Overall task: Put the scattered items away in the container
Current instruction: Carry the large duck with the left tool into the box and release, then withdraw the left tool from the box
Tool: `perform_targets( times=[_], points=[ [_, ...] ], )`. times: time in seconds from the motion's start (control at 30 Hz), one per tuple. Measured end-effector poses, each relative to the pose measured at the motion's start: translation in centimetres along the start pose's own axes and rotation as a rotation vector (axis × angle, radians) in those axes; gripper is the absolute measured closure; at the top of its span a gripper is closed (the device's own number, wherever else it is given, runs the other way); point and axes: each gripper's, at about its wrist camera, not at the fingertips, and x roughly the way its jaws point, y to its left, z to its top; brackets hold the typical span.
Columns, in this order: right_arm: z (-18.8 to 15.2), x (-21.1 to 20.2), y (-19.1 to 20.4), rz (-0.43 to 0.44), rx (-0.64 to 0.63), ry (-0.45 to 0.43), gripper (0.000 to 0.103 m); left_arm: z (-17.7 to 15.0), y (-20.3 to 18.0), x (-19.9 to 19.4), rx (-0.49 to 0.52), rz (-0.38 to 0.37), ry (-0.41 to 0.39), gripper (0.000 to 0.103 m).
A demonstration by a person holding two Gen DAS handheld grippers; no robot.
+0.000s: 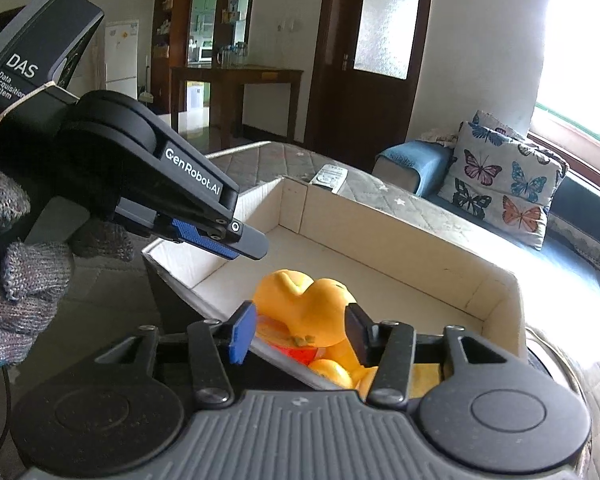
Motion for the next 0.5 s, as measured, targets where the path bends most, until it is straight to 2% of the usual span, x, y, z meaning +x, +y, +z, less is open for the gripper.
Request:
perform_targets(
  times=[0.17,0.23,0.5],
  points=[
    [-0.8,-1.7,0.2,-0.003,0.012,-0.020,0.049,-1.1,-0.9,-1.6,0.035,0.016,-0.025,0.081],
    [-1.3,-2.3,0.1,-0.005,0.022,-0.027,0.043,-1.7,-1.4,-2.3,0.055,0.031,-0.038,0.080],
    [-3.1,-4.7,-0.2,-0.020,0.090,-0.048,0.035,-3.8,-2.8,-4.1,0.099,0.080,-0.066,0.079]
  ],
)
